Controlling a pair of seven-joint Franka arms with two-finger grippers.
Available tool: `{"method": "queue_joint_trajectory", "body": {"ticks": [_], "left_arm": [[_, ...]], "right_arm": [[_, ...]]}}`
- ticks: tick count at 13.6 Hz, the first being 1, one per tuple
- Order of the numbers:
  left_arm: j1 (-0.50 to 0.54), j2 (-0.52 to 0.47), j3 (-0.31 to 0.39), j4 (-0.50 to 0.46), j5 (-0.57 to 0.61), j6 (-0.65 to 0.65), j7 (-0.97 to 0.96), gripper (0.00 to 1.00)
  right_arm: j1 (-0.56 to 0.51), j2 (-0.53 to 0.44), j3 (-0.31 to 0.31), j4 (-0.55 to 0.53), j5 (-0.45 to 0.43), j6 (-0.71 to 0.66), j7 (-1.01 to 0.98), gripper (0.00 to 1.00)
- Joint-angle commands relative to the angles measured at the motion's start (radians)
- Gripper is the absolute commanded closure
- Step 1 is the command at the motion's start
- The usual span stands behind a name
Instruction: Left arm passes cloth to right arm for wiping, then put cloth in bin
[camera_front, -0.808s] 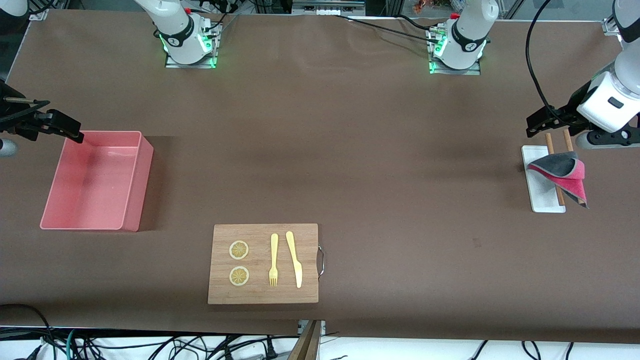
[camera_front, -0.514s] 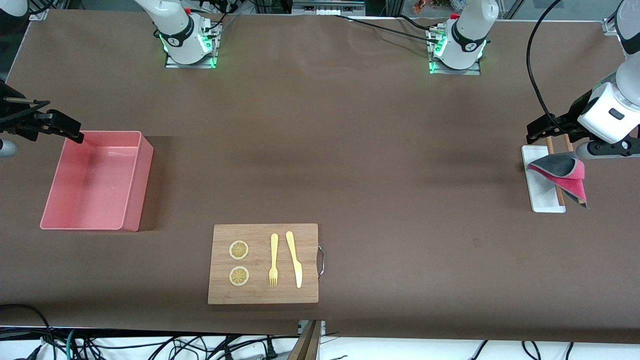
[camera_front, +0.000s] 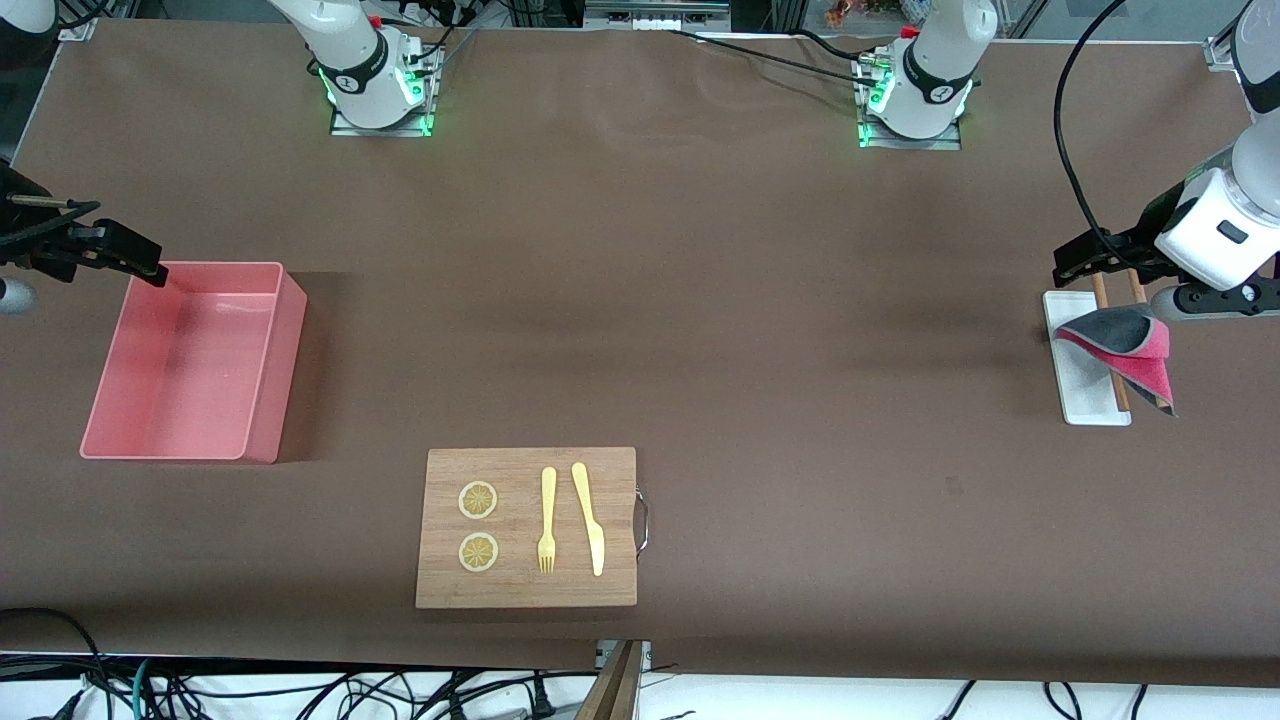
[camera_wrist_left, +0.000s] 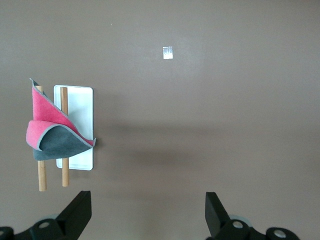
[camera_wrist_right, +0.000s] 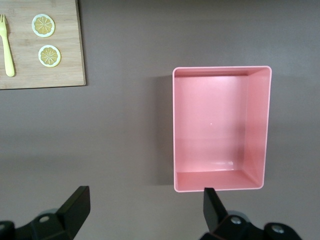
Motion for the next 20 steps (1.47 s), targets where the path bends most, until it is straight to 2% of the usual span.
{"method": "queue_joint_trajectory", "body": {"ticks": [1, 9, 17, 18, 20], "left_arm": [[-0.006, 0.023, 0.006, 0.032, -0.011, -0.053, -0.008, 0.00], [-0.006, 0.025, 0.006, 0.032, -0.009, -0.107, -0.005, 0.00], [-0.006, 0.025, 0.004, 0.032, -0.006, -0.129, 0.100, 0.00], [-0.003, 0.025, 0.004, 0.033, 0.006, -0.129, 0.117, 0.00], [-0.012, 0.023, -0.008, 0.033, 0.130, -0.129, 0.140, 0.00]], "right_arm": [[0.000, 0.015, 0.002, 0.027, -0.012, -0.005, -0.012, 0.00], [0.000, 0.015, 0.002, 0.027, -0.011, 0.006, -0.029, 0.00], [0.000, 0.015, 0.002, 0.029, -0.009, 0.006, -0.029, 0.00], [0.000, 0.015, 0.002, 0.029, -0.009, 0.006, -0.027, 0.00], [0.000, 0.015, 0.002, 0.027, -0.009, 0.006, -0.027, 0.00]]}}
